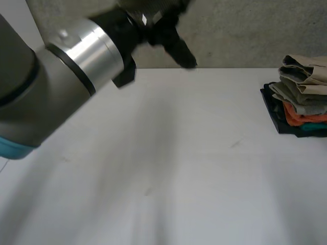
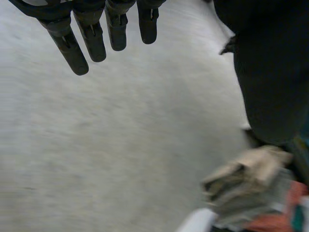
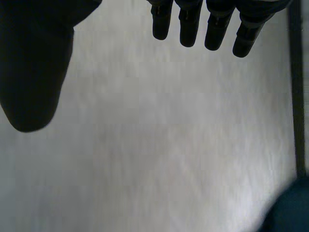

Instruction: Fold the laundry.

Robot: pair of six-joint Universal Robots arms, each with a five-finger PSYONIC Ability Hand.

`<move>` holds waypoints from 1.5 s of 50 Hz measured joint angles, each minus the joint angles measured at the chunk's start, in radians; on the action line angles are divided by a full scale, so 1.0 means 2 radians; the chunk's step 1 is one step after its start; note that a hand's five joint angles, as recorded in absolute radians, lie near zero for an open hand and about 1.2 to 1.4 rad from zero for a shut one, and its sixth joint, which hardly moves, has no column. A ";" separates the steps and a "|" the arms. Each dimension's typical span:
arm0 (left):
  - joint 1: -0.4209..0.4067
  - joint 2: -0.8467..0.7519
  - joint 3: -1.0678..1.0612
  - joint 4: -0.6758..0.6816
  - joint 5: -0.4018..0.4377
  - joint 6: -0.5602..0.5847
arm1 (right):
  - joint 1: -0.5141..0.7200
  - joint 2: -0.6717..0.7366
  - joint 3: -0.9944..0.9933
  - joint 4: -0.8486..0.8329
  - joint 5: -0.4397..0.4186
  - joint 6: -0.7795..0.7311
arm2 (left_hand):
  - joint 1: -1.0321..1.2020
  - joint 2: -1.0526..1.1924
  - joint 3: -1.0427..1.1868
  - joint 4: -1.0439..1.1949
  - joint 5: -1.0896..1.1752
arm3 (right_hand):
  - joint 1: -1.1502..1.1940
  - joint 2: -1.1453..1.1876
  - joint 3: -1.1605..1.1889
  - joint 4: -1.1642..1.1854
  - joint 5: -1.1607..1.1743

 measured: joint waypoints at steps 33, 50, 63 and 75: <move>0.354 -0.208 -0.100 0.011 -0.213 0.272 | 0.300 -0.027 0.303 0.039 -0.088 0.059 | 0.000 0.000 0.000 0.000 0.000 | 0.000 0.000 0.000 0.000 0.000; 0.332 -0.226 -0.077 0.025 -0.277 0.272 | 0.295 -0.064 0.289 0.010 -0.043 0.061 | 0.051 0.034 0.029 0.034 0.026 | 0.000 0.000 0.000 0.000 0.000; 0.282 -0.103 -0.101 0.051 -0.195 0.190 | 0.295 -0.083 0.236 0.012 -0.019 0.068 | 0.014 0.002 -0.002 -0.001 -0.001 | 0.000 0.000 0.000 0.000 0.000; 0.188 0.031 -0.116 0.050 -0.108 -0.019 | 0.296 -0.113 0.222 0.043 -0.008 0.080 | 0.014 0.002 -0.002 -0.001 -0.001 | 0.000 0.000 0.000 0.000 0.000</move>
